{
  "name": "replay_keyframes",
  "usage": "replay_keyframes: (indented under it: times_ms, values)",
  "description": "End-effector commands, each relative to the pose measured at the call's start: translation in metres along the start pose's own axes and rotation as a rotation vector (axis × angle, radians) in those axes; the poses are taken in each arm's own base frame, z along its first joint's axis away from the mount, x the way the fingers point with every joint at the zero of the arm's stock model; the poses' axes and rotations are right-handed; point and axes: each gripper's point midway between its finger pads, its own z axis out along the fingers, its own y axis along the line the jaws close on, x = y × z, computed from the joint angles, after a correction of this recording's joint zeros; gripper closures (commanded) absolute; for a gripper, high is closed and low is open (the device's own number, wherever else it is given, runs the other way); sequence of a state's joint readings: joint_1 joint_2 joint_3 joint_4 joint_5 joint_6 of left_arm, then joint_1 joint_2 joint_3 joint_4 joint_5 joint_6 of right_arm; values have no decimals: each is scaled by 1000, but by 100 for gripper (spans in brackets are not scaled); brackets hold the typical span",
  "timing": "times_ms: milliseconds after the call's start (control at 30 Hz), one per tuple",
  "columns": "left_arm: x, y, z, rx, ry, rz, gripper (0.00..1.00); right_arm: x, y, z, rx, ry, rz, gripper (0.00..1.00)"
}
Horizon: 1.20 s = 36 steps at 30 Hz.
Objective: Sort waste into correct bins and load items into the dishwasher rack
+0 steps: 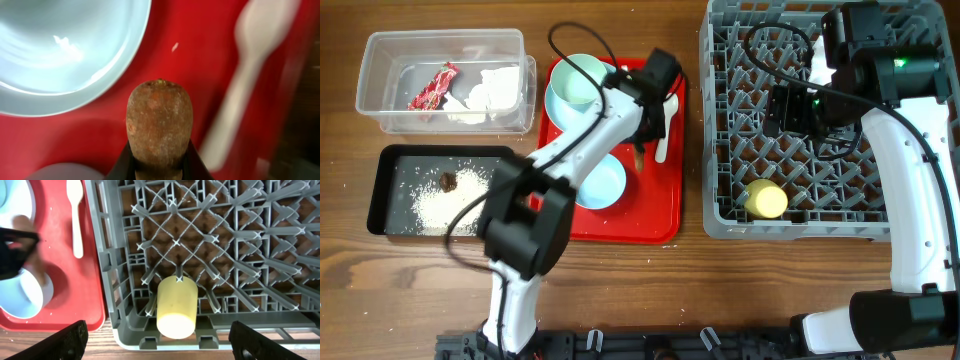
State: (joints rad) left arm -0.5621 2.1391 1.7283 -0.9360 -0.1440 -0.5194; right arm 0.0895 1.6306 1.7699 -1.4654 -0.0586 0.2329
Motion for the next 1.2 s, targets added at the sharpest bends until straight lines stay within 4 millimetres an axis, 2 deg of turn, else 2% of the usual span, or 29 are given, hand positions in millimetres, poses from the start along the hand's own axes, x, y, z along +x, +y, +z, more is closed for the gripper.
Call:
replay_keyframes:
  times_ms: [0,33,100,133,200,233,300,400,500,567,633,733,767,833,867,933,1000,1067,1100,1133,1167]
  values:
    - [-46,40,-138,70,-226,-76,96,-3,1,-2,1,-14,-22,8]
    - [-45,71,-154,33,-228,-145,96,-4,2,-2,1,-19,-23,8]
    - [-35,140,-163,-79,-172,-313,96,-5,2,-2,-1,-25,-23,8]
    - [-29,169,-161,-125,-132,-406,96,-6,2,-2,-2,-29,-24,8]
    - [-8,248,-146,-233,-47,-768,96,-10,3,-3,-5,-42,-25,8]
    - [3,270,-140,-269,-21,-916,96,-11,3,-3,-6,-48,-25,8]
    - [45,315,-119,-383,63,-1269,96,-13,4,-3,-8,-57,-25,8]
    - [84,346,-81,-459,120,-1448,96,-15,5,-3,-12,-65,-25,8]
    - [94,359,-56,-469,92,-1483,89,-15,11,-3,-45,-61,-34,8]
    - [94,369,-57,-509,55,-1479,72,-15,10,-3,-44,-61,-35,8]
    - [93,374,-59,-532,30,-1469,64,-15,10,-3,-44,-61,-34,8]
    - [93,377,-60,-548,20,-1465,57,-15,11,-3,-49,-62,-40,8]
    - [93,379,-60,-557,14,-1462,56,-15,17,-3,-78,-61,-67,8]
    - [87,382,-64,-552,10,-1384,57,-16,40,-6,-196,-68,-108,8]
    - [81,383,-69,-540,9,-1334,59,-17,51,-8,-231,-76,-128,9]
    - [63,382,-100,-502,-6,-1229,59,-15,84,-10,-295,-97,-201,9]
    - [40,374,-141,-434,-62,-1114,59,-5,126,-10,-343,-113,-284,9]
    - [23,363,-174,-367,-154,-1018,57,7,162,1,-372,-96,-331,9]
    - [20,357,-189,-346,-201,-1003,25,16,180,14,-379,-69,-348,9]
    - [21,354,-198,-334,-227,-999,0,24,195,29,-381,-33,-352,11]
    - [21,353,-206,-325,-251,-1001,0,31,207,44,-380,0,-360,13]
